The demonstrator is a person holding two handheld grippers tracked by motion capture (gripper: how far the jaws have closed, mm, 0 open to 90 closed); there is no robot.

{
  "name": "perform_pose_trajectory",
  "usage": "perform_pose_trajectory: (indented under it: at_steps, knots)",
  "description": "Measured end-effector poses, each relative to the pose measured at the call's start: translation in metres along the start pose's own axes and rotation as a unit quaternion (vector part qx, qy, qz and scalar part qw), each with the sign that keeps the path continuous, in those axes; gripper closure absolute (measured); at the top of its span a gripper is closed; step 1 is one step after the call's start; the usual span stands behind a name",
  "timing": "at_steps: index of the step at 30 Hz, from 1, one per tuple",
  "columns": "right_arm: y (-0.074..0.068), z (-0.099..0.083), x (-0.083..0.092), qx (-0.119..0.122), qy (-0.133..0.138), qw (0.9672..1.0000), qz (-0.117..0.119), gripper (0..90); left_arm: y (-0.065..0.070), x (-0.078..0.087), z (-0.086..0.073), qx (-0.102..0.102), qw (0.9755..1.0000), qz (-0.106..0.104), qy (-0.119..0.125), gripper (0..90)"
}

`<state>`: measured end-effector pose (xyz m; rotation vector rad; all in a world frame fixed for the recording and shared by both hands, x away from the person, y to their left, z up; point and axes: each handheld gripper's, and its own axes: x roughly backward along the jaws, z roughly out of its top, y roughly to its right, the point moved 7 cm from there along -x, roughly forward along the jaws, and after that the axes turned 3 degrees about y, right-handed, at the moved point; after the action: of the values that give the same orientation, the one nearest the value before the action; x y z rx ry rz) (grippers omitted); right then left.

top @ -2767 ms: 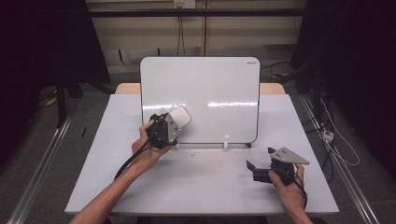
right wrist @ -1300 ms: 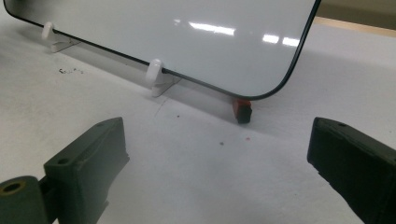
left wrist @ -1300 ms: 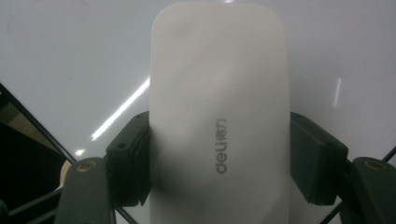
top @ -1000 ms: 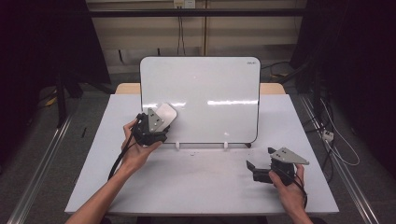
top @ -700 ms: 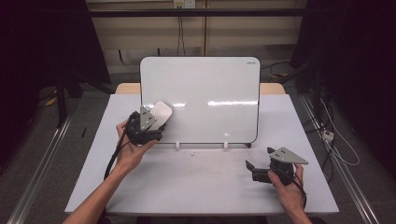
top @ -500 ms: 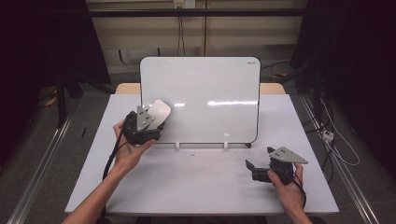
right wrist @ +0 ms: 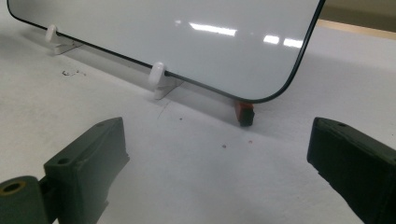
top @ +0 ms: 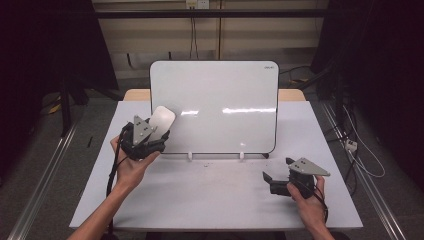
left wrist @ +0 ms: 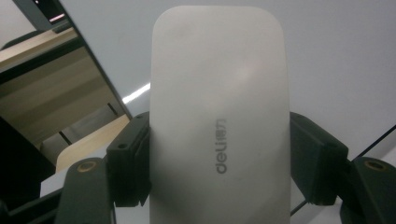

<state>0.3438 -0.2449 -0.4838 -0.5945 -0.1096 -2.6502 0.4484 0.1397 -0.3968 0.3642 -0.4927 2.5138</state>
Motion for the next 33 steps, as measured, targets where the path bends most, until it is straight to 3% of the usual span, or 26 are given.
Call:
perform_pose_trajectory:
  at_steps: [4,6,11,12,13,15,17,19,20,22,27,33]
  knots:
    - [0.0,0.0,0.0,0.0,0.0,1.0,-0.001,4.5,0.0,0.004,-0.005,0.006,1.0,-0.001,0.002,31.2]
    - [0.001,0.001,-0.001,0.0,0.0,1.0,-0.003,4.5,0.0,0.004,-0.008,-0.001,1.0,0.0,-0.005,31.2]
    - [0.0,0.0,-0.001,-0.001,-0.003,1.0,-0.004,4.6,0.01,-0.006,-0.016,0.004,0.9999,-0.007,-0.007,31.2]
    - [0.0,0.0,-0.001,-0.001,-0.003,1.0,-0.004,4.6,0.012,-0.006,-0.018,-0.008,0.9997,-0.012,-0.019,31.2]
    - [0.0,0.0,-0.001,-0.002,-0.002,1.0,-0.005,4.6,0.015,-0.009,-0.018,-0.001,0.9998,-0.012,-0.013,31.2]
    - [0.0,0.0,-0.001,-0.001,-0.001,1.0,-0.005,4.5,0.019,-0.013,-0.02,-0.013,0.9996,-0.011,-0.021,31.2]
    - [0.0,0.0,-0.002,0.001,-0.002,1.0,-0.003,4.6,0.022,-0.02,-0.021,-0.009,0.9997,-0.011,-0.021,31.2]
    - [-0.001,0.001,-0.002,0.001,-0.001,1.0,0.001,4.6,0.025,-0.026,-0.021,-0.028,0.9992,-0.002,-0.029,31.2]
    - [-0.002,0.001,-0.002,0.001,-0.001,1.0,0.003,4.5,0.026,-0.027,-0.02,-0.024,0.9993,-0.004,-0.028,31.2]
    - [-0.002,0.001,-0.002,0.0,0.0,1.0,0.005,4.6,0.026,-0.029,-0.018,-0.024,0.9993,-0.002,-0.027,31.2]
    - [-0.003,0.001,-0.004,0.003,-0.001,1.0,0.009,4.6,0.027,-0.035,-0.019,-0.057,0.9977,0.019,-0.031,31.2]
    - [-0.004,0.001,-0.005,0.003,-0.002,0.9999,0.014,4.6,0.028,-0.046,-0.028,-0.063,0.9963,0.021,-0.055,31.2]
